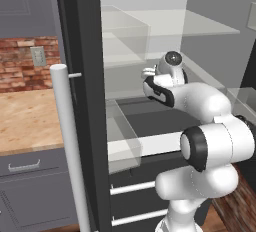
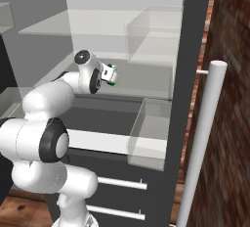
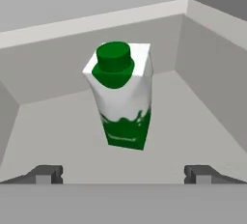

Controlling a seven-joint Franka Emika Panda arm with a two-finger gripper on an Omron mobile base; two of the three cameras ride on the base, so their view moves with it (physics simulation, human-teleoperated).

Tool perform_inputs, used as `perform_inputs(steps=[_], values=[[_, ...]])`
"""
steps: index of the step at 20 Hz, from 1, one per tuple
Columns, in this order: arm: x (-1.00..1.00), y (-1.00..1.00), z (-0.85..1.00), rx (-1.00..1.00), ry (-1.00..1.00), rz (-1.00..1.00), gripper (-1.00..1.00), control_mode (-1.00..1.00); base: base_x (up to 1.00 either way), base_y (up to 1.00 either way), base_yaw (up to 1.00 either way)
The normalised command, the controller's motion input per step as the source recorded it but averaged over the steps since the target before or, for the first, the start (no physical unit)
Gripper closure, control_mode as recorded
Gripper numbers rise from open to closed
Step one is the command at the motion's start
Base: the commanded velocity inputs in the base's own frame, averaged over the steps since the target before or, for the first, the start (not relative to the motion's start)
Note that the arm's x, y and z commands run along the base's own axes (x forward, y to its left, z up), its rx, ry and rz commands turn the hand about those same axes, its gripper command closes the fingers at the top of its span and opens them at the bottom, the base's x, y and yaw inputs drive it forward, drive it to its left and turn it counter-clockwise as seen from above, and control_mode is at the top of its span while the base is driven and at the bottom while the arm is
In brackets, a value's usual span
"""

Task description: Take a sugar cube from the saucer and place it inside the coffee. Then, grab milk from the fridge and place it next to the coffee on the counter to sweeten the coffee.

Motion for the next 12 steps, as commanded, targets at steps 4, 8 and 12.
perform_inputs(steps=[4,8,12], values=[[0.41,0.0,-0.06,0.0,-0.08,0.0,-1.0,-1.0,0.0,0.0,0.0],[0.42,0.0,0.0,0.0,-0.01,0.0,-1.0,-1.0,0.0,0.0,0.0],[0.4,-0.01,0.0,0.0,0.0,0.0,-1.0,-1.0,0.0,0.0,0.0]])
